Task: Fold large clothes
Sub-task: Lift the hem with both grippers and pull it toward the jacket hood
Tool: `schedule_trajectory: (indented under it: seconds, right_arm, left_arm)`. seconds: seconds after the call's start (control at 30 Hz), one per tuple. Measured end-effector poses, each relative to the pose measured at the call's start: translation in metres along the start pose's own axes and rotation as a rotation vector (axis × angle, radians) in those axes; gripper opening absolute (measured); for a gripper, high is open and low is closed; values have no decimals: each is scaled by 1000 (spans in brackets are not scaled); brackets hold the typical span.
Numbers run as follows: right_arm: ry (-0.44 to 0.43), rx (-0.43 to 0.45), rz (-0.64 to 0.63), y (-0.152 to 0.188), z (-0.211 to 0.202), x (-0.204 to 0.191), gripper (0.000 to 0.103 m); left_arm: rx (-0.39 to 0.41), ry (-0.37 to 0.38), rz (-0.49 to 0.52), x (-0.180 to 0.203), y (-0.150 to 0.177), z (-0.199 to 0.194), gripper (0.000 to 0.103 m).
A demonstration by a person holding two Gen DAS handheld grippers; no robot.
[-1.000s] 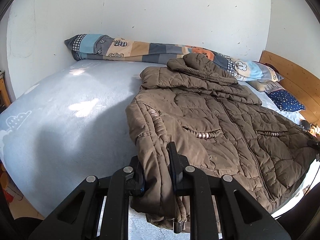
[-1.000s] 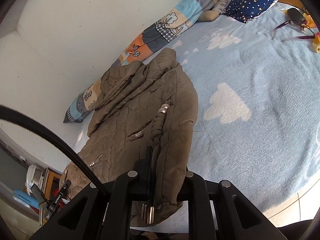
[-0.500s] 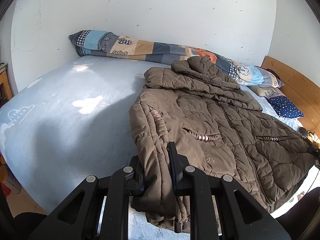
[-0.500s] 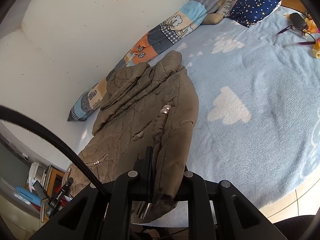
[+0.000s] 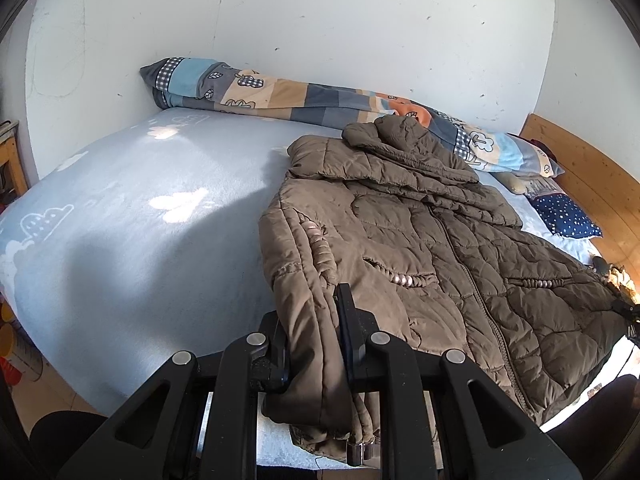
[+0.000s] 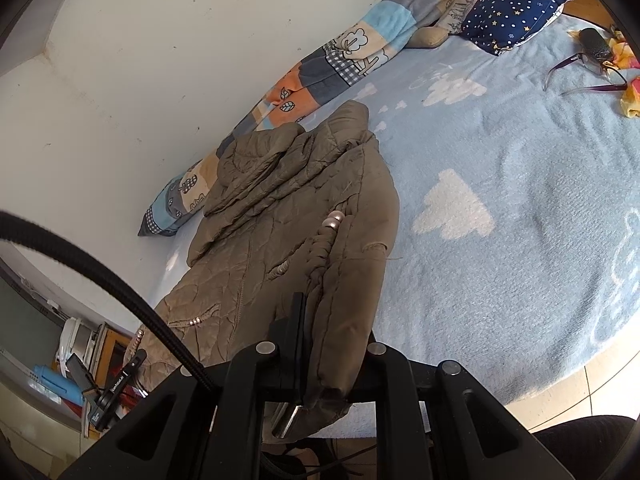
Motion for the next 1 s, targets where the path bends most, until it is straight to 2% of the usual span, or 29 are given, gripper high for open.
schedule_trajectory:
  seconds: [0.47,1.0]
  right_arm:
    - [-12,10,-46,3,-21,-15,14]
    - [-10,37,-63,-10,-32,-18,14]
  left_arm:
    - [16,10,-6,-6,-12,-10,17]
    - [-12,51,-2,-15,-15,-9,18]
Point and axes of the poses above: each gripper's, at about its wrist camera, not at the fingertips, and z roughly the way its jaws point, x to its right, y to its underside, the point moved 8 cm from there along z, roughly the way its jaws point, and after that the axes turned 7 degrees about z, right-handed, at the moved point
